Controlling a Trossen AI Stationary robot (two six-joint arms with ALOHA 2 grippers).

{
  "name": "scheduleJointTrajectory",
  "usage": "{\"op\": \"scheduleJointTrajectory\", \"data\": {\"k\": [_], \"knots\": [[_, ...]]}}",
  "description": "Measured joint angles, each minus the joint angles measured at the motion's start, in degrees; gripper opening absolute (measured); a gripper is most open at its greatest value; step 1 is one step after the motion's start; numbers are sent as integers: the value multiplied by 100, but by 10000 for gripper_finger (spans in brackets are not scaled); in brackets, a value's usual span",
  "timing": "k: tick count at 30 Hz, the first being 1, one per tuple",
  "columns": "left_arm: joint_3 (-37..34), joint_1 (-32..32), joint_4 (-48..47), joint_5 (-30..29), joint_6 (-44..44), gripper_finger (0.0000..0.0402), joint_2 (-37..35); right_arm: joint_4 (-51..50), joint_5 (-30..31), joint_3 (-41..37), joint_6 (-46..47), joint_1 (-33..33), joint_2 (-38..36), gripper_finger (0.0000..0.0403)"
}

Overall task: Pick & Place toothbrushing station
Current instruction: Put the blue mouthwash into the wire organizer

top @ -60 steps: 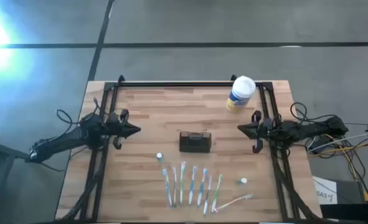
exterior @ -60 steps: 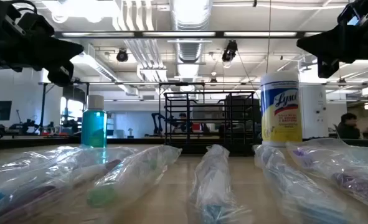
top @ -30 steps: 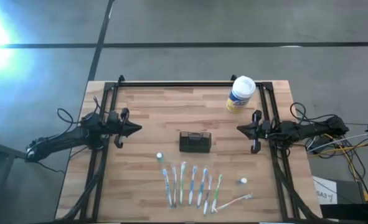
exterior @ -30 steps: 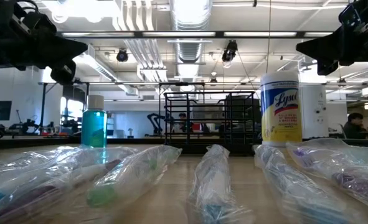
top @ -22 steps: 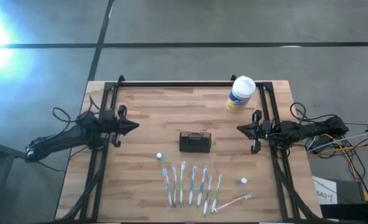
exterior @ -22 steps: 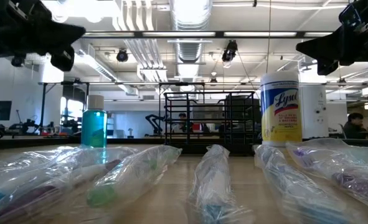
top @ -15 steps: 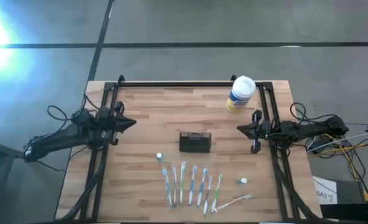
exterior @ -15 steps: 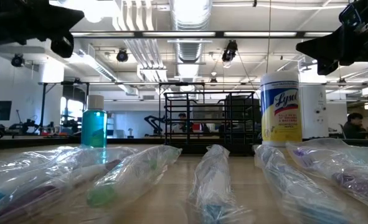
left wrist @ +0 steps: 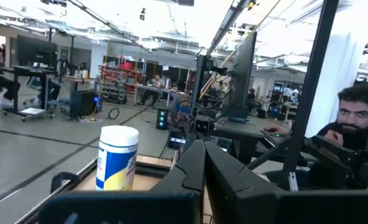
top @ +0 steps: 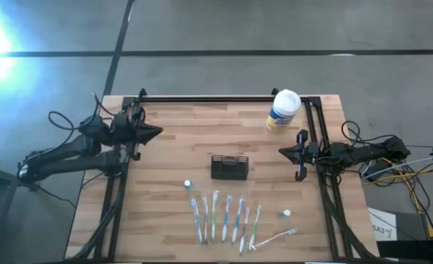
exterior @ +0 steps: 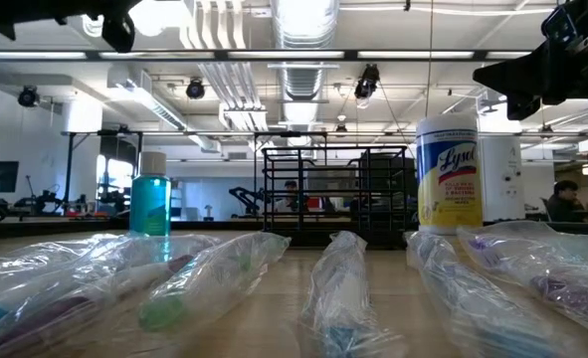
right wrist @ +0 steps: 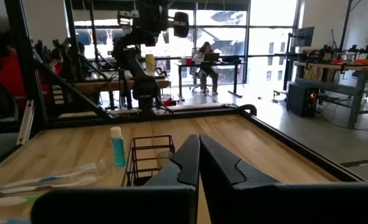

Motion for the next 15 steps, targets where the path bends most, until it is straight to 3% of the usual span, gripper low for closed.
{"op": "scheduleJointTrajectory", "data": {"k": [15], "knots": [[2132, -650, -2334, -223, 152, 9, 1959, -5, 0, 0, 22, 0, 0, 8]]}}
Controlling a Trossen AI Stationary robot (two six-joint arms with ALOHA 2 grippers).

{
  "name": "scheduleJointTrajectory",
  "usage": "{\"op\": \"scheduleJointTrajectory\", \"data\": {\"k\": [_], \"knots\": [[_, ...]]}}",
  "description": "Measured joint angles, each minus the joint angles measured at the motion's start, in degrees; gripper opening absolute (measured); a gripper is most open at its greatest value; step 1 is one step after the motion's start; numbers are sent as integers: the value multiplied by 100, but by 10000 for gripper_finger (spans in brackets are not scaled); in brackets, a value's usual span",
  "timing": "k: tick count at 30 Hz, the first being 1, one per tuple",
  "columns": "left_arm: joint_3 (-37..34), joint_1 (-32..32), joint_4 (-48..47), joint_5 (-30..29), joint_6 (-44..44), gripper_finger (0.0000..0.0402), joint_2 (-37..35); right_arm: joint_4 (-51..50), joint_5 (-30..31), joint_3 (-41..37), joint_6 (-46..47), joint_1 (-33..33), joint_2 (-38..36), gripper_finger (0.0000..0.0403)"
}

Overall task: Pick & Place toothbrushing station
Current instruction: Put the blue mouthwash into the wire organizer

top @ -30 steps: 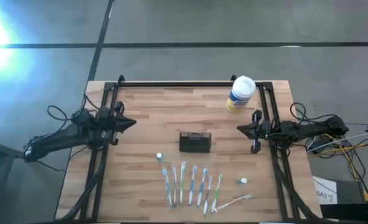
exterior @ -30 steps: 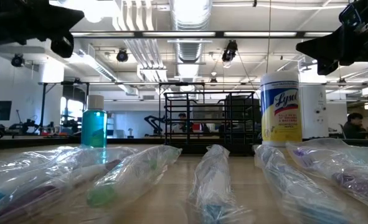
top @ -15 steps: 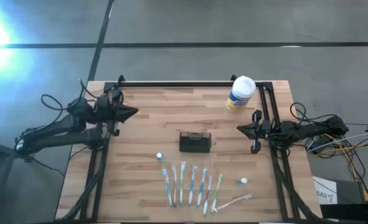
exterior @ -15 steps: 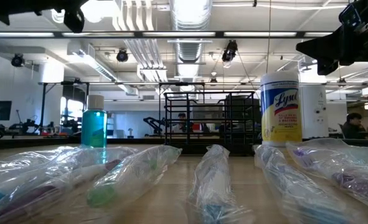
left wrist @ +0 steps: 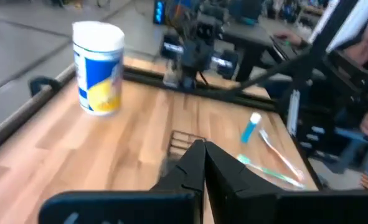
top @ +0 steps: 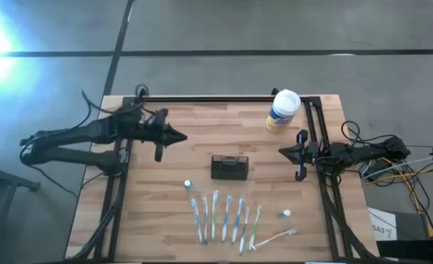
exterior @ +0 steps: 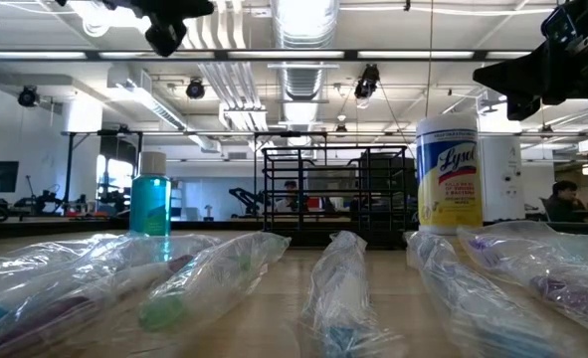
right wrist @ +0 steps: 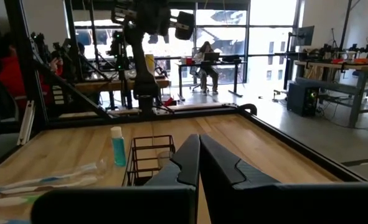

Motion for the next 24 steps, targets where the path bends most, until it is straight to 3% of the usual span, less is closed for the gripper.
{"op": "scheduleJointTrajectory", "data": {"k": [9, 24], "knots": [[958, -480, -1274, -868, 449, 9, 792, -2, 0, 0, 0, 0, 0, 8], [1437, -1062, -1755, -1342, 530, 9, 1281, -4, 0, 0, -22, 0, 0, 8]]}}
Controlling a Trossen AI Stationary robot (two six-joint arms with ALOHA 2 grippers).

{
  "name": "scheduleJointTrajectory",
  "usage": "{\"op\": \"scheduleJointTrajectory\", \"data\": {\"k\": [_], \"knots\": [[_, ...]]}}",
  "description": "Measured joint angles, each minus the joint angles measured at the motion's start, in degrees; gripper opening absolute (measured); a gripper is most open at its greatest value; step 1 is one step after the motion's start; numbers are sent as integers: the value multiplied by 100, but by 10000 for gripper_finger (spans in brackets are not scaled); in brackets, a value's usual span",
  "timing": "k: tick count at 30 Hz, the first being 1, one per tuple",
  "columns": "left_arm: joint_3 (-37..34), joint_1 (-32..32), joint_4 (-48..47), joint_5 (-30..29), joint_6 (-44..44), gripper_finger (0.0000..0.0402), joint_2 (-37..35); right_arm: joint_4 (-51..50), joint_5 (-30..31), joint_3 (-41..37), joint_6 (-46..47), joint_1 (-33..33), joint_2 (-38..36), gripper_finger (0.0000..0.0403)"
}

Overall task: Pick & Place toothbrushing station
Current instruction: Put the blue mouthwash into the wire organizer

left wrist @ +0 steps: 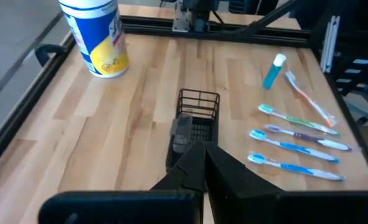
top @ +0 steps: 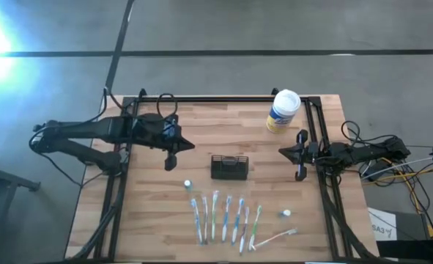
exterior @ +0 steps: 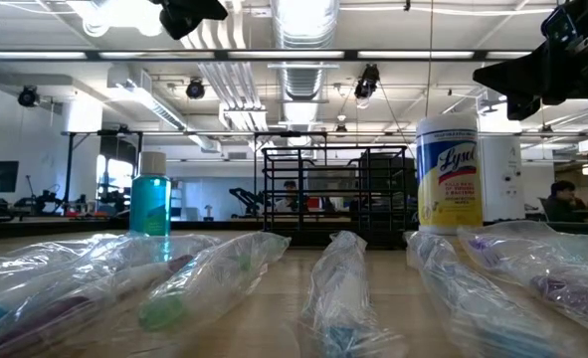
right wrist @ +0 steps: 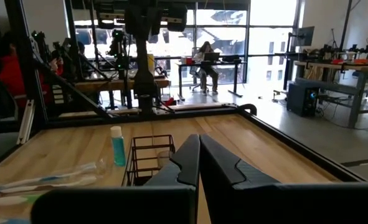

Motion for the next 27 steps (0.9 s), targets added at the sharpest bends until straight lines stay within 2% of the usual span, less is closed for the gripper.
{"op": "scheduleJointTrajectory", "data": {"k": [5, 11, 20, 27], "knots": [[9, -306, -165, -417, -323, 9, 77, 2, 0, 0, -175, -1, 2, 8], [400, -511, -852, -533, -990, 9, 345, 4, 5, 0, -427, -2, 2, 8], [1128, -823, -2495, -536, -1616, 9, 1225, 7, 5, 0, -605, -2, 2, 8], [1459, -978, -3122, -552, -2132, 9, 1954, 9, 5, 0, -712, -2, 2, 8]]}}
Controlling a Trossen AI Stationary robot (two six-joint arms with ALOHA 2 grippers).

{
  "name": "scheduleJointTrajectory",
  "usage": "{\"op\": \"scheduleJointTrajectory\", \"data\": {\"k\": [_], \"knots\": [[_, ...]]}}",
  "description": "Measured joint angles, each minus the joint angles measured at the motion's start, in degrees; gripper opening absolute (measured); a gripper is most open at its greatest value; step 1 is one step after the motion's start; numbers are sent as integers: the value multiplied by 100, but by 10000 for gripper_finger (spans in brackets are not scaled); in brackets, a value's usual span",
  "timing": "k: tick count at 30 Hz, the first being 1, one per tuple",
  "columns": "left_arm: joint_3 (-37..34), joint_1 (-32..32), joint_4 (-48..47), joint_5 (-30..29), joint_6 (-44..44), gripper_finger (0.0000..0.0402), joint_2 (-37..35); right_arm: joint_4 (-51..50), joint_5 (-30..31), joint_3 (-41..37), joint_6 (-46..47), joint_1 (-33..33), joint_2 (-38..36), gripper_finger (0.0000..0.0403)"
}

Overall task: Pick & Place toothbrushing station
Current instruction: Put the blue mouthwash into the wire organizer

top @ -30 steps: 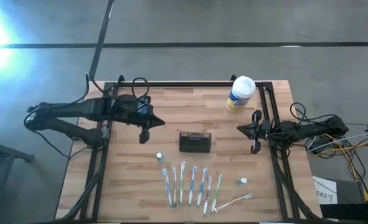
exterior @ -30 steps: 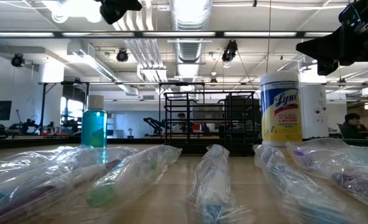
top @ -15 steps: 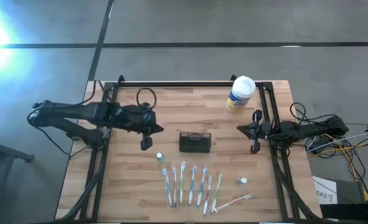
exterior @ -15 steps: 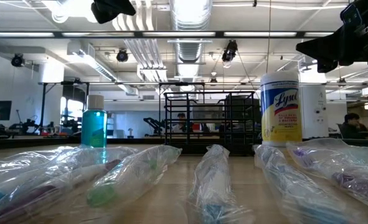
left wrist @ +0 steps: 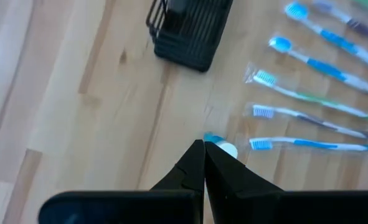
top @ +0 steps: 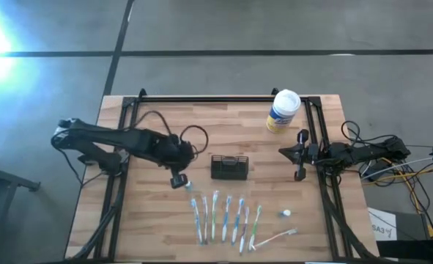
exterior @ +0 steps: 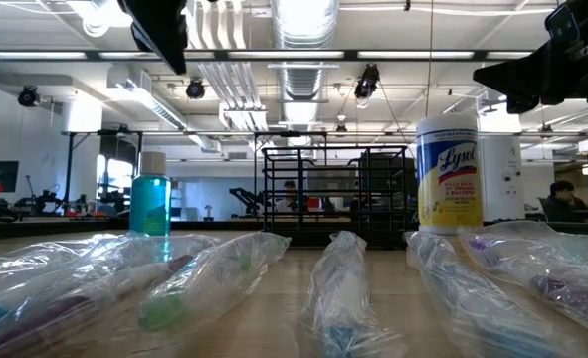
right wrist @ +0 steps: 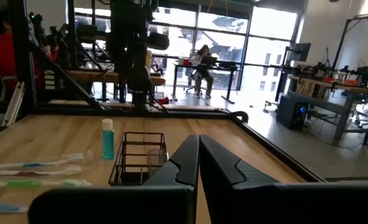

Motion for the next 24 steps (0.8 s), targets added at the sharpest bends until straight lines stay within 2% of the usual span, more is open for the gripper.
{"op": "scheduleJointTrajectory", "data": {"k": [8, 16, 20, 24], "knots": [[237, -207, -116, 70, -171, 9, 499, 1, 0, 0, -235, 1, 0, 8], [202, -464, -117, -65, -1279, 12, 674, 4, 0, 0, -369, 1, 0, 8], [202, -507, -117, -103, -1596, 37, 686, 32, 0, 0, -386, 1, 0, 8], [202, -536, -117, -111, -1680, 79, 686, 86, -1, 0, -386, 1, 0, 8]]}}
